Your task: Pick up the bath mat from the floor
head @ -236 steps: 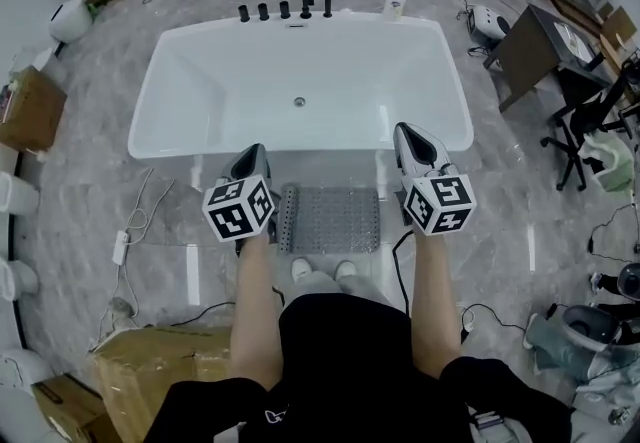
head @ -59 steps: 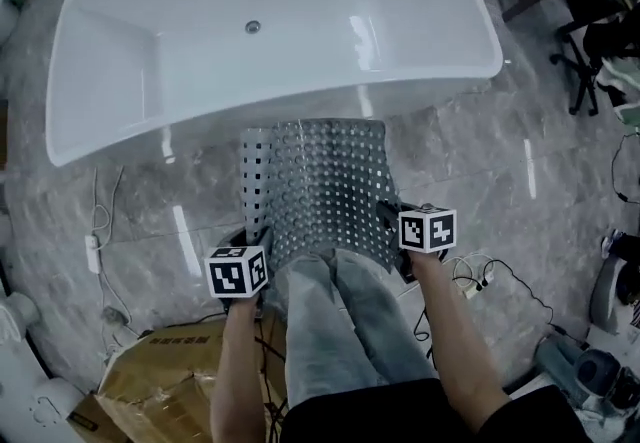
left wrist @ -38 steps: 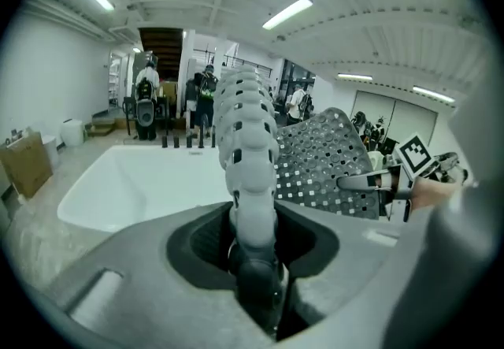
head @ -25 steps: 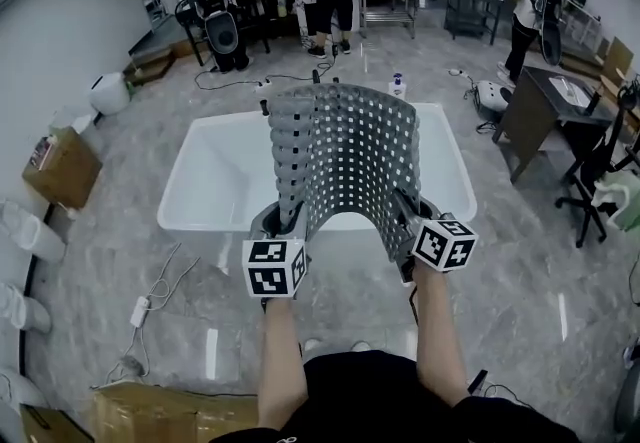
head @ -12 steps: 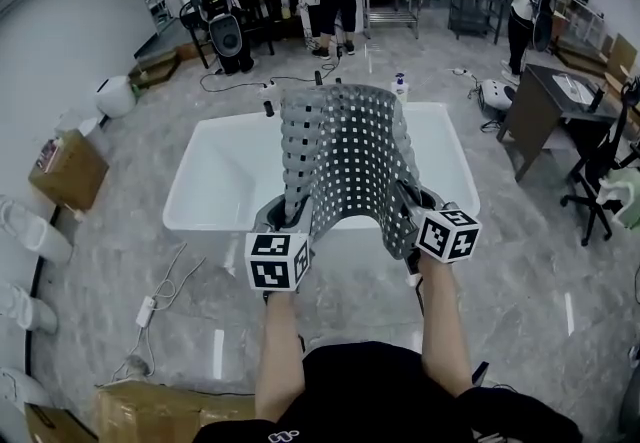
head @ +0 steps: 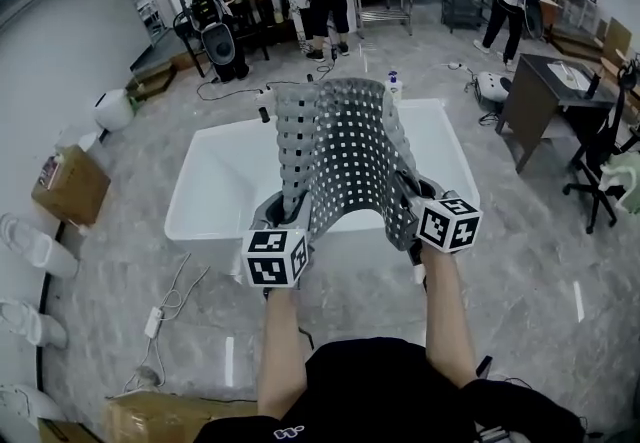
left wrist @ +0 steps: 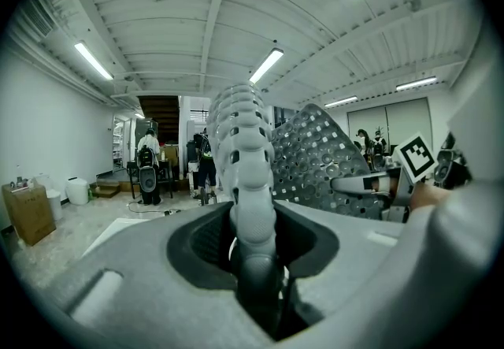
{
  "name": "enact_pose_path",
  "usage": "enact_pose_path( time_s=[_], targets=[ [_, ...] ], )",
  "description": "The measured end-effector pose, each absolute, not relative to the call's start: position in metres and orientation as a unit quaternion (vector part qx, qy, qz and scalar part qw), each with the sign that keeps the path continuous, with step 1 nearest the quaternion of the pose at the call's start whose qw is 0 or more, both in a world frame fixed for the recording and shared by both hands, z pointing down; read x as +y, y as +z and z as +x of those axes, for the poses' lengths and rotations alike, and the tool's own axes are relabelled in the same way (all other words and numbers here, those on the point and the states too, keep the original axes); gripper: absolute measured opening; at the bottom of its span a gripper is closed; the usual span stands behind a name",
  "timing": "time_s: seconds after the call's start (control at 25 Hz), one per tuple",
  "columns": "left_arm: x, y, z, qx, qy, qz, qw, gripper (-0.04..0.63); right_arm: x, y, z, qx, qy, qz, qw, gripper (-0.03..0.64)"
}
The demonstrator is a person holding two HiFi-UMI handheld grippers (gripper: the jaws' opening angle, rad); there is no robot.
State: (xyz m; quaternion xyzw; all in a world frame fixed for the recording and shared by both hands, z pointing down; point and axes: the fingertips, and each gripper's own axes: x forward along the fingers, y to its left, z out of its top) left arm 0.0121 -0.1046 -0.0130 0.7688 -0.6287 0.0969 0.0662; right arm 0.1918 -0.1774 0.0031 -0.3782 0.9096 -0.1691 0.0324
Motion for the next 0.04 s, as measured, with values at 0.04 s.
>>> enact_pose_path(
  time_s=[0.04],
  targets=[
    [-0.1060, -0.0137, 0.0139, -0.628, 0.096, 0.769, 0.067, 0.123, -0.1790, 0.0021, 0.1938, 0.910, -0.168, -0.378, 0.032, 0.023]
  ],
)
